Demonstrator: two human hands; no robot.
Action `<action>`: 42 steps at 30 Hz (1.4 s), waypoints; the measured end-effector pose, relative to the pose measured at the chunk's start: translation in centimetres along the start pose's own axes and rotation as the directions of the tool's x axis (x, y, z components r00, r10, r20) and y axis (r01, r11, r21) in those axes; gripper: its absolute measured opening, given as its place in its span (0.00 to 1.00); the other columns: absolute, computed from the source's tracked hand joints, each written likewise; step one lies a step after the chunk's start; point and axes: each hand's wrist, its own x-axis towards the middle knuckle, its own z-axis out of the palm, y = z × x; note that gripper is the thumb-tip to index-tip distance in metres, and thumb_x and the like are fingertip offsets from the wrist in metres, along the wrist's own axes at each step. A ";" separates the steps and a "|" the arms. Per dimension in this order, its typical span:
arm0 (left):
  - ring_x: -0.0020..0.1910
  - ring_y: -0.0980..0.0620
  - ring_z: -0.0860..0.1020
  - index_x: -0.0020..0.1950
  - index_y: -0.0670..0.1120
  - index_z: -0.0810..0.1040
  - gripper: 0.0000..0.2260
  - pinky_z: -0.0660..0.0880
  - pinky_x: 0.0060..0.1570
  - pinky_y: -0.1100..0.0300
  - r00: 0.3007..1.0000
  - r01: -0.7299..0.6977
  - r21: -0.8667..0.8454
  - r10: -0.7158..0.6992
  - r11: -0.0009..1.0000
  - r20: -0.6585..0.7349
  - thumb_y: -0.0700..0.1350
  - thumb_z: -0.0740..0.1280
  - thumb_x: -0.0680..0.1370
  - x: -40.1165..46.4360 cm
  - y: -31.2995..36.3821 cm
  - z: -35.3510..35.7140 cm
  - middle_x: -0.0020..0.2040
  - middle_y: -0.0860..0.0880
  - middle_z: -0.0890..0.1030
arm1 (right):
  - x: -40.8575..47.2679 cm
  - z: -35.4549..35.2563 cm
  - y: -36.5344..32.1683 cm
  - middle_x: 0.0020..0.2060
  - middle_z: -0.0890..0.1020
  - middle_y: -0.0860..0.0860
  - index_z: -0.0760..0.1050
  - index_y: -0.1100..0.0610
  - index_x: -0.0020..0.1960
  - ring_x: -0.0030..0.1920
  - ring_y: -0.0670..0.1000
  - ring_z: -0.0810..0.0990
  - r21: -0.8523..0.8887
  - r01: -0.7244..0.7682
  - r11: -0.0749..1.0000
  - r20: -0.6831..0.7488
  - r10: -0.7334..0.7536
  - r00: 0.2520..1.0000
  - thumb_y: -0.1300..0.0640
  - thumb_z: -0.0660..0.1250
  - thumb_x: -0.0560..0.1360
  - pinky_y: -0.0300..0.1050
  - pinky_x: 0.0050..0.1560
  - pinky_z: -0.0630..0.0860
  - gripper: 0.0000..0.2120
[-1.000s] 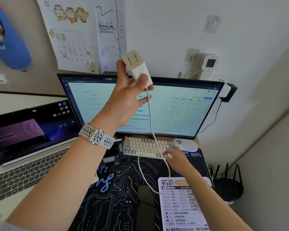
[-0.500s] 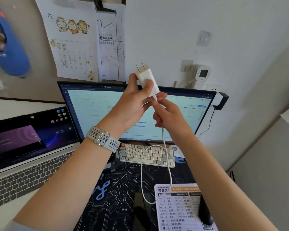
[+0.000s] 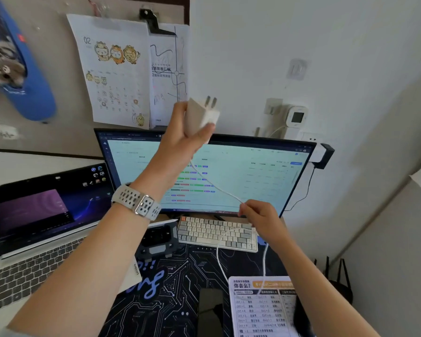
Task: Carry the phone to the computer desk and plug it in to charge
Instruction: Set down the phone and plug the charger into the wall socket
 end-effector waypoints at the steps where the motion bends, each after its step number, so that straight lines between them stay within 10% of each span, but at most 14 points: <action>1: 0.33 0.62 0.73 0.57 0.55 0.68 0.17 0.69 0.30 0.70 1.000 0.010 0.037 -0.009 0.999 -0.016 0.55 0.69 0.72 -0.2 -0.3 0.1 0.45 0.55 0.76 | 0.1 -0.3 0.0 0.23 0.72 0.45 0.78 0.50 0.34 0.24 0.42 0.64 -0.043 0.008 0.999 0.007 -0.008 1.000 0.54 0.64 0.78 0.38 0.29 0.63 0.14; 5: 0.39 0.57 0.75 0.58 0.58 0.69 0.21 0.72 0.33 0.61 0.999 0.054 0.109 -0.053 0.993 -0.013 0.59 0.70 0.69 -1.1 -1.4 1.3 0.48 0.56 0.77 | 0.3 -0.9 -2.2 0.40 0.80 0.45 0.80 0.49 0.50 0.38 0.42 0.75 -0.130 0.033 0.991 0.043 -0.028 0.999 0.53 0.65 0.77 0.42 0.42 0.72 0.06; 8: 0.41 0.51 0.77 0.57 0.59 0.68 0.19 0.76 0.36 0.51 0.999 0.025 0.199 -0.019 0.980 -0.030 0.57 0.71 0.70 -1.5 -1.6 2.6 0.47 0.53 0.78 | 0.4 -1.8 -6.4 0.56 0.80 0.43 0.77 0.42 0.58 0.56 0.42 0.78 0.139 0.097 0.986 -0.018 -0.095 0.995 0.50 0.64 0.78 0.42 0.58 0.73 0.10; 15: 0.30 0.60 0.76 0.62 0.48 0.66 0.23 0.69 0.24 0.71 0.977 -0.144 0.463 0.199 0.875 -0.073 0.47 0.73 0.72 -2.7 -2.7 6.4 0.35 0.56 0.76 | -0.2 -3.1 -13.2 0.43 0.80 0.50 0.76 0.53 0.47 0.42 0.45 0.81 0.441 0.115 0.890 -0.084 -0.087 0.993 0.53 0.64 0.77 0.41 0.45 0.81 0.05; 33: 0.28 0.44 0.75 0.40 0.42 0.75 0.09 0.74 0.31 0.52 0.985 -0.173 0.497 0.144 0.850 0.098 0.43 0.64 0.79 -3.1 -3.8 6.3 0.28 0.42 0.77 | 0.5 -11.5 -16.3 0.51 0.78 0.57 0.74 0.58 0.51 0.51 0.54 0.81 0.610 0.254 0.751 -0.375 -0.009 0.927 0.59 0.63 0.79 0.41 0.44 0.80 0.03; 38: 0.22 0.56 0.65 0.36 0.42 0.74 0.14 0.63 0.27 0.62 0.969 0.182 0.135 -0.201 0.974 0.144 0.47 0.63 0.80 -2.8 -4.4 5.3 0.24 0.51 0.69 | 0.5 -14.4 -17.0 0.43 0.82 0.49 0.77 0.53 0.46 0.45 0.46 0.82 0.538 0.361 0.762 -0.491 -0.064 0.869 0.58 0.63 0.78 0.41 0.44 0.79 0.04; 42: 0.24 0.55 0.65 0.34 0.43 0.76 0.15 0.64 0.28 0.61 0.962 0.202 0.185 -0.230 0.962 0.145 0.46 0.64 0.79 -2.9 -5.1 4.9 0.23 0.53 0.69 | 0.3 -16.7 -16.5 0.39 0.83 0.45 0.75 0.52 0.47 0.40 0.42 0.82 0.441 0.387 0.810 -0.607 -0.048 0.793 0.59 0.62 0.78 0.39 0.44 0.78 0.04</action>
